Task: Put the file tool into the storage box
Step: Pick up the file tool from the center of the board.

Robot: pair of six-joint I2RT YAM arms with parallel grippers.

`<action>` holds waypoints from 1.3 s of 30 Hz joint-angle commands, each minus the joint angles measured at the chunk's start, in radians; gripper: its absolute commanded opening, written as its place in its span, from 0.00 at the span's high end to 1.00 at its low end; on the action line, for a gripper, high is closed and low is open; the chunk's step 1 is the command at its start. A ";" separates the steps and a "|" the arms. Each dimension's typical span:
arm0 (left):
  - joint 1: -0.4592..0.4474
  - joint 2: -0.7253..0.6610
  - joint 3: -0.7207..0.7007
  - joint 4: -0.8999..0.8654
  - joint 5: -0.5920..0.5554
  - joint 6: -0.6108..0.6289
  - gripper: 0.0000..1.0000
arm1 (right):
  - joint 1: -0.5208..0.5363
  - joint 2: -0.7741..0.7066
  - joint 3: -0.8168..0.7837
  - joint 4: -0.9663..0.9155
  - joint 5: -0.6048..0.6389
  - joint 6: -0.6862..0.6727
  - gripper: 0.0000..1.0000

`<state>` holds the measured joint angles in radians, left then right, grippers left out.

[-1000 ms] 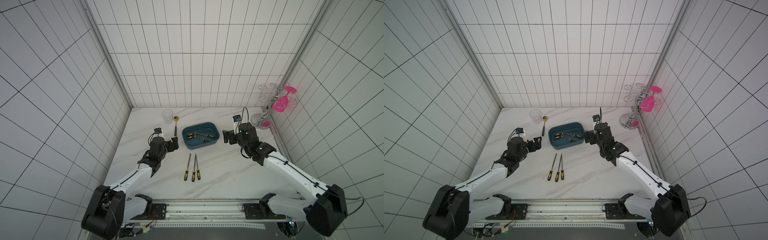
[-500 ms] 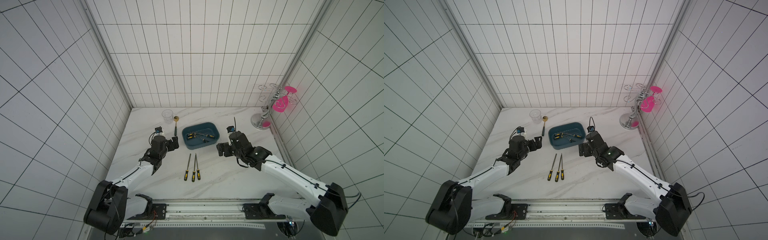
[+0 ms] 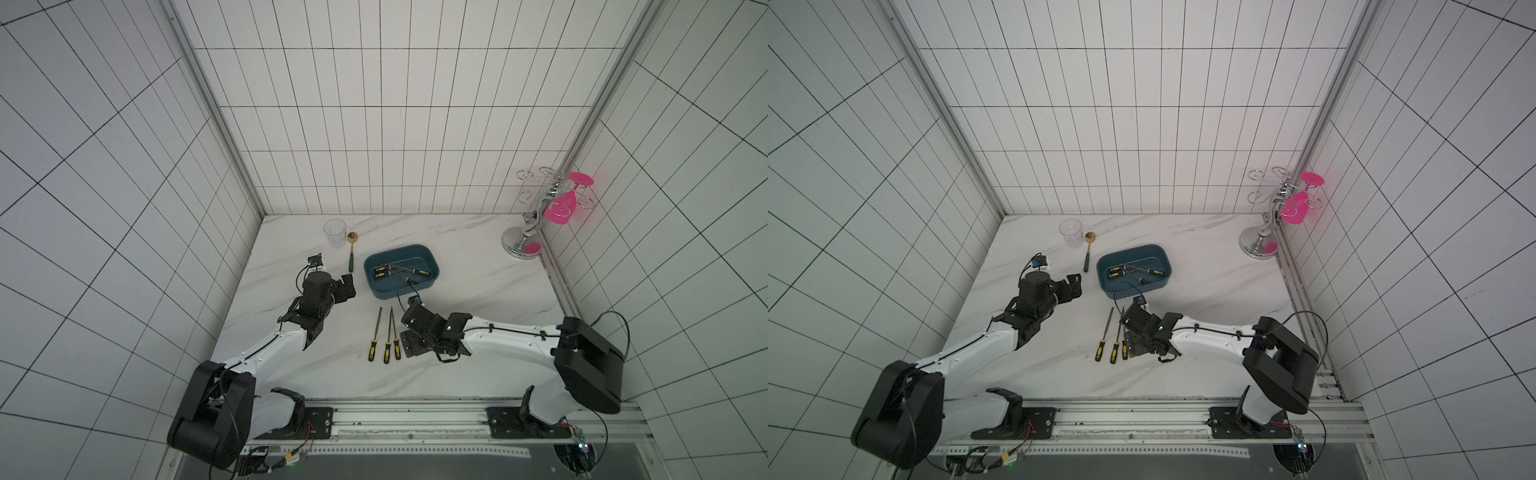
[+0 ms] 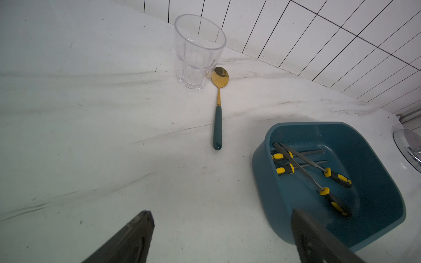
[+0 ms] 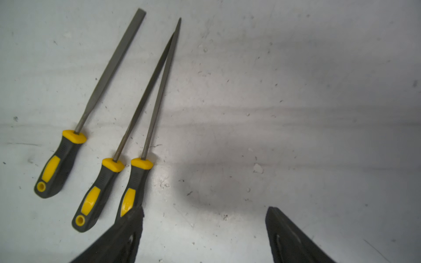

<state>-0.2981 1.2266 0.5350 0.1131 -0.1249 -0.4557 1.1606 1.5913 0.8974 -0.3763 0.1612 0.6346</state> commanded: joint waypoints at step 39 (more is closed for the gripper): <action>0.005 -0.005 0.025 -0.001 -0.005 -0.003 0.02 | 0.048 0.060 0.114 -0.094 0.000 -0.037 0.18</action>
<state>-0.2981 1.2263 0.5350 0.1085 -0.1307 -0.4561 1.2102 1.6382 0.9977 -0.4648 0.2001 0.6079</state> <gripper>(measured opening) 0.981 0.825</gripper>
